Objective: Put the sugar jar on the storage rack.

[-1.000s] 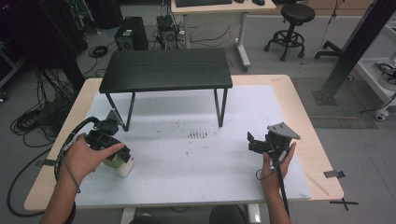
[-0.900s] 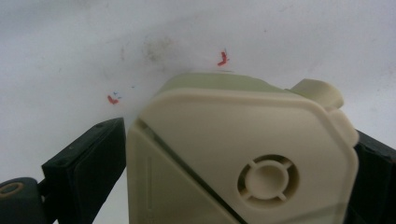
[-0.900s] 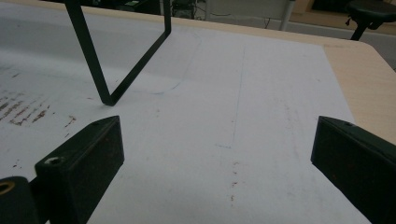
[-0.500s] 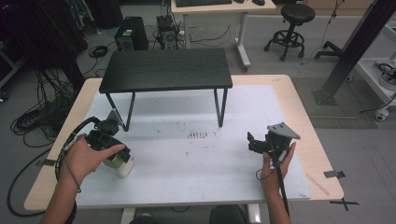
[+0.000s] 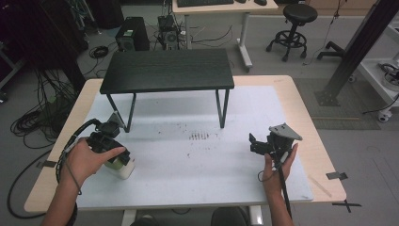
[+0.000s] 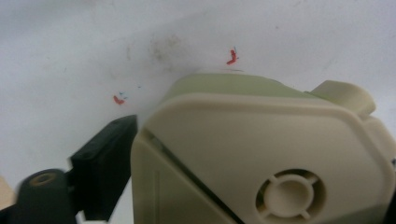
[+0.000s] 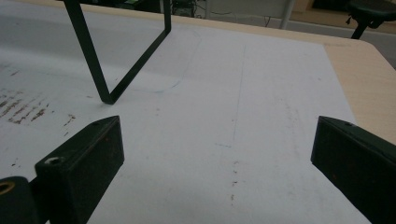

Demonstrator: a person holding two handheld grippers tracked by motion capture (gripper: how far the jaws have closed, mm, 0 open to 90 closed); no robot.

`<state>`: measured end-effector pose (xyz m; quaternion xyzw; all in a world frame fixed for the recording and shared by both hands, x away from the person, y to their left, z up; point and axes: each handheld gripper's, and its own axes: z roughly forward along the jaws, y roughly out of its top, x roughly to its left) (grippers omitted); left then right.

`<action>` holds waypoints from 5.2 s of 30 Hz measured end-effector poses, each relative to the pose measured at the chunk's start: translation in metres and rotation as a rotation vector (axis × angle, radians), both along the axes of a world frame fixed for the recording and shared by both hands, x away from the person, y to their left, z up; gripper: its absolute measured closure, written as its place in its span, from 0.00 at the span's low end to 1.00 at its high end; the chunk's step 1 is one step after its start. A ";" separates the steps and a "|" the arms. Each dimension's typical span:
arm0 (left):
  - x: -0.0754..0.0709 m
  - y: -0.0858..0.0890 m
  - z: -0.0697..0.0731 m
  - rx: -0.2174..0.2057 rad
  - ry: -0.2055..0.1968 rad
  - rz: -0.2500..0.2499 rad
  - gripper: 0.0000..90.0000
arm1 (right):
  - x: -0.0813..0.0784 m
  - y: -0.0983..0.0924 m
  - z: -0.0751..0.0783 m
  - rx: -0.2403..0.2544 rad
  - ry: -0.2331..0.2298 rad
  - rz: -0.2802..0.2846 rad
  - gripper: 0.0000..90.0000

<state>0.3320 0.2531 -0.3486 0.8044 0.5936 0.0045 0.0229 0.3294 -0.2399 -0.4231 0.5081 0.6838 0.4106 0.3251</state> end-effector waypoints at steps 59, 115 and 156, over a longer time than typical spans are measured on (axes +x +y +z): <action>0.001 -0.001 0.002 -0.015 0.004 -0.025 0.33 | 0.001 0.001 0.000 -0.007 0.009 0.008 0.03; 0.001 0.000 0.002 -0.023 0.006 -0.015 0.33 | 0.001 0.001 0.000 -0.008 0.010 0.006 0.03; -0.003 -0.006 0.129 -0.022 -0.055 -0.066 0.33 | 0.001 0.002 0.000 -0.002 0.006 0.025 0.03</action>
